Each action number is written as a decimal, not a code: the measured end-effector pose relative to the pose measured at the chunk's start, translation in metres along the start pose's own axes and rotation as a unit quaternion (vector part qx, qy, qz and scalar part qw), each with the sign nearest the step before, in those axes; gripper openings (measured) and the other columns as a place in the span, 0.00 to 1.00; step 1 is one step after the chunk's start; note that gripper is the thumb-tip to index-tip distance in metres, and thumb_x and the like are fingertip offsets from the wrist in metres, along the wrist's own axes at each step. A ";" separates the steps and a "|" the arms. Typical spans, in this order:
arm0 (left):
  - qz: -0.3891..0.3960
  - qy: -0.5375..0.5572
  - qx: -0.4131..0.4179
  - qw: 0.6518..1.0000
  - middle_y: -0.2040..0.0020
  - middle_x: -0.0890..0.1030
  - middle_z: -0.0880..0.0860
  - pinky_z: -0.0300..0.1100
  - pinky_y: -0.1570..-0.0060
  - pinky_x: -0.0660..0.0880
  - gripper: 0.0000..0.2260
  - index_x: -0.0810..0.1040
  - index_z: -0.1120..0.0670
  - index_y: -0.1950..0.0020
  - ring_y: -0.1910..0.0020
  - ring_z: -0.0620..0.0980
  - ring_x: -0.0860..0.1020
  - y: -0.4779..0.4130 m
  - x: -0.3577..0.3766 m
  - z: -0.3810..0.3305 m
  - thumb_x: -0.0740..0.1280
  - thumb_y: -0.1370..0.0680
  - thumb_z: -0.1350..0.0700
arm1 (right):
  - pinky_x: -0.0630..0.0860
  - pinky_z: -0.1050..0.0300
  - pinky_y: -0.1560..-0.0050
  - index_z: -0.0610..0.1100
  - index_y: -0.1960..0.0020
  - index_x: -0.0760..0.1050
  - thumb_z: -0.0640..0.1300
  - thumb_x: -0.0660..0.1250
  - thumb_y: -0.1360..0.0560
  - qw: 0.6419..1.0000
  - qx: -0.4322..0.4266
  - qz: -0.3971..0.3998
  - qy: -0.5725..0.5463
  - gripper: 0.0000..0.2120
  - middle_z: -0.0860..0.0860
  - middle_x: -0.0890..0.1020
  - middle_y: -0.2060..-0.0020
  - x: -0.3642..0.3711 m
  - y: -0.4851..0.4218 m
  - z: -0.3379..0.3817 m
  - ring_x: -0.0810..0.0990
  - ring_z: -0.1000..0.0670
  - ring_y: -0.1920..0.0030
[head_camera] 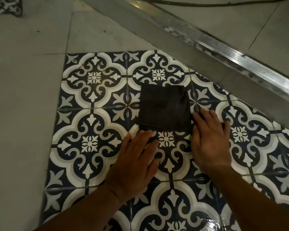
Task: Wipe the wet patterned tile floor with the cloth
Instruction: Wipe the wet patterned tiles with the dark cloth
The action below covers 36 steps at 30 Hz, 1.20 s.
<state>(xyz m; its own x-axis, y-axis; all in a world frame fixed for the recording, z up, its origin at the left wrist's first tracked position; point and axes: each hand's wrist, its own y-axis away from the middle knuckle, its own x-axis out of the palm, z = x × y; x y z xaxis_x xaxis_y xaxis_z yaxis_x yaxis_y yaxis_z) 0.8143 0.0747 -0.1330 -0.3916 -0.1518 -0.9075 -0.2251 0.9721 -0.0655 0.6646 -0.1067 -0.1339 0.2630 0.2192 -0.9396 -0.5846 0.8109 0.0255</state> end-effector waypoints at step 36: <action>0.080 -0.151 -0.166 0.971 0.21 0.46 0.48 0.66 0.29 0.44 0.30 0.41 0.44 0.23 0.23 0.51 0.41 -0.019 -0.051 0.114 0.38 0.22 0.33 | 0.41 0.37 0.25 0.49 0.25 0.65 0.57 0.45 0.18 0.999 0.034 -0.006 0.000 0.26 0.47 0.63 0.24 0.003 -0.004 0.002 0.51 0.48 0.22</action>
<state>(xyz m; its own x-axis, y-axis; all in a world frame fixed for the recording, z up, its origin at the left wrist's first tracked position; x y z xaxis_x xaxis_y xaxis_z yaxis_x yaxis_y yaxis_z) 0.9397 0.0845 -0.1330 -0.1775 0.1051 -0.9785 -0.4784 0.8597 0.1791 0.6696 -0.1080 -0.1361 0.2707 0.2092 -0.9396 -0.5275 0.8488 0.0370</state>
